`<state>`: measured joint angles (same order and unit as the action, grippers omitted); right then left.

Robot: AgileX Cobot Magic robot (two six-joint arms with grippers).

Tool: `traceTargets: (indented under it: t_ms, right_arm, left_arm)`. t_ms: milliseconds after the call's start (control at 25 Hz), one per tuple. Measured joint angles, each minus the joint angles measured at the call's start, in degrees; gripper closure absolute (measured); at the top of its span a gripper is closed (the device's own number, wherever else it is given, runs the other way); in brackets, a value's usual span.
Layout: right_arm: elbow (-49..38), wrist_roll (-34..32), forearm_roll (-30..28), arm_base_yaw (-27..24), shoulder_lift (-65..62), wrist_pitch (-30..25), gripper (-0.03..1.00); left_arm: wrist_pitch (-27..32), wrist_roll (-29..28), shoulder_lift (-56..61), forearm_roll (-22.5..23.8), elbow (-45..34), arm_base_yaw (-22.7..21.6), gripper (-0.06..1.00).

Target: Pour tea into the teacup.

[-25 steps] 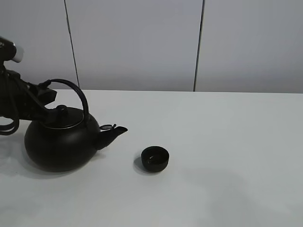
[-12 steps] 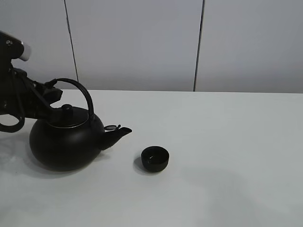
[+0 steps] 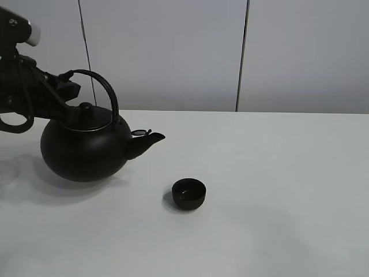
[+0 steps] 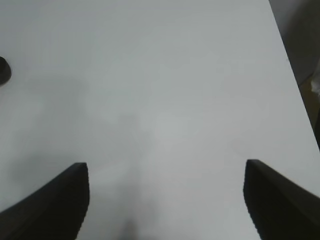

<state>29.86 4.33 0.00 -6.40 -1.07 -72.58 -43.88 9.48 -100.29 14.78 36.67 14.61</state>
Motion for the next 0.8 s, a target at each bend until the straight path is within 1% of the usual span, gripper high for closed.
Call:
traceTargets:
  t_ms: [120, 280, 560, 800]
  right_arm:
    - [0.0, 0.0, 0.0, 0.0, 0.0, 0.0, 0.39]
    - [0.0, 0.0, 0.0, 0.0, 0.0, 0.0, 0.39]
    - [0.0, 0.0, 0.0, 0.0, 0.0, 0.1, 0.39]
    - [0.0, 0.0, 0.0, 0.0, 0.0, 0.1, 0.39]
  left_arm:
    - [3.2, 0.7, 0.0, 0.7, 1.4, 1.1, 0.84]
    - [5.4, 3.0, 0.0, 1.2, 1.9, 2.6, 0.84]
    - [6.5, 5.5, 0.0, 1.3, 2.1, 5.3, 0.84]
    - [7.6, 5.7, 0.0, 2.2, 3.0, 6.4, 0.84]
